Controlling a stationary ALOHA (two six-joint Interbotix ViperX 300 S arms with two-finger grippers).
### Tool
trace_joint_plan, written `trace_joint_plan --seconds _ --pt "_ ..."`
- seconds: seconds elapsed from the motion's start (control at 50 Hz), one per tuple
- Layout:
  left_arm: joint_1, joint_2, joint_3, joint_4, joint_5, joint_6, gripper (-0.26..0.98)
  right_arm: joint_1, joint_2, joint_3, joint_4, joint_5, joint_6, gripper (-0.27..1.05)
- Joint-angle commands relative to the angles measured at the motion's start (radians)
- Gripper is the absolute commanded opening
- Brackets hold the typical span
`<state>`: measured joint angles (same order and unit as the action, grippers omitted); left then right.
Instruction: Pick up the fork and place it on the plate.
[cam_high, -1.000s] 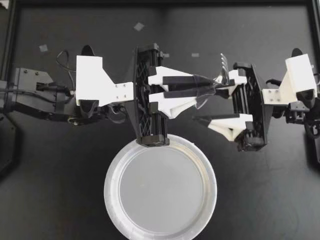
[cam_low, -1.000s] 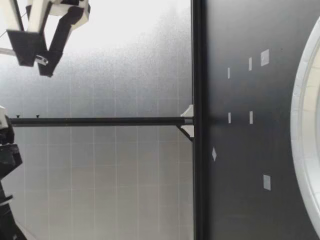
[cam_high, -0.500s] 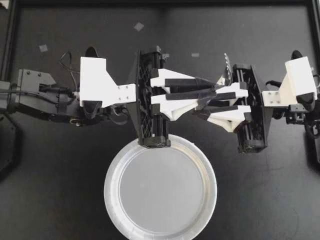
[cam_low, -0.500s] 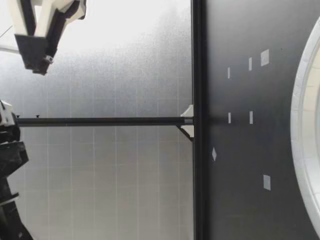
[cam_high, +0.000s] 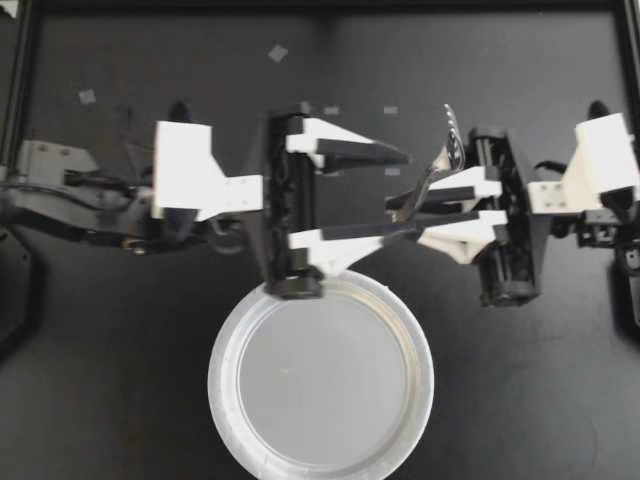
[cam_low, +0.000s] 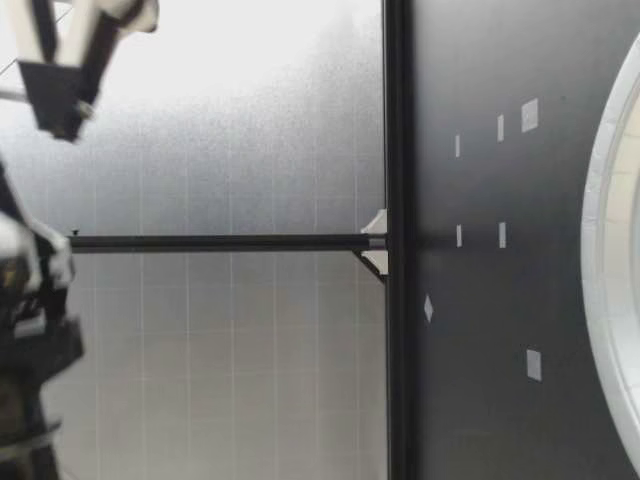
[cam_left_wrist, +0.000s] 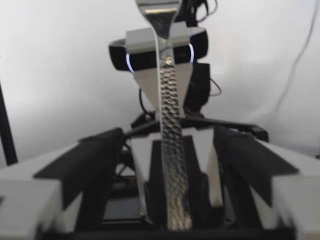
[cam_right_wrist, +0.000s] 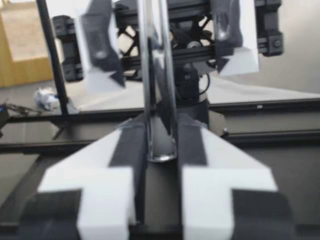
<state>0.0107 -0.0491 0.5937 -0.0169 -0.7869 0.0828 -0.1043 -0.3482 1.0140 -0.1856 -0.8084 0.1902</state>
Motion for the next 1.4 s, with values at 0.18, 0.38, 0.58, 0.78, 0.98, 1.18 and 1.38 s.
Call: trace_joint_plan --seconds 0.18,0.38,0.58,0.78,0.98,1.18,1.38 --pt "0.003 -0.207 0.201 0.000 0.000 -0.011 0.71 0.006 -0.330 -0.077 0.005 0.811 -0.011 0.14" --pt "0.002 -0.282 0.337 -0.092 0.020 -0.002 0.71 0.176 -0.383 -0.161 0.118 1.258 0.000 0.14" --pt "0.002 -0.282 0.371 -0.161 0.049 0.018 0.71 0.276 -0.285 -0.196 0.328 1.493 0.005 0.14" --pt "0.002 -0.270 0.354 -0.163 0.115 0.014 0.71 0.261 -0.169 -0.115 0.360 1.560 0.071 0.14" --pt "0.002 -0.267 0.357 -0.163 0.118 0.015 0.71 0.249 -0.086 -0.035 0.339 1.479 0.135 0.14" --pt "0.002 -0.267 0.365 -0.163 0.123 0.031 0.71 0.250 -0.044 0.026 0.339 1.381 0.170 0.14" --pt "0.002 -0.267 0.368 -0.161 0.123 0.052 0.71 0.298 -0.041 0.032 0.295 1.385 0.156 0.14"
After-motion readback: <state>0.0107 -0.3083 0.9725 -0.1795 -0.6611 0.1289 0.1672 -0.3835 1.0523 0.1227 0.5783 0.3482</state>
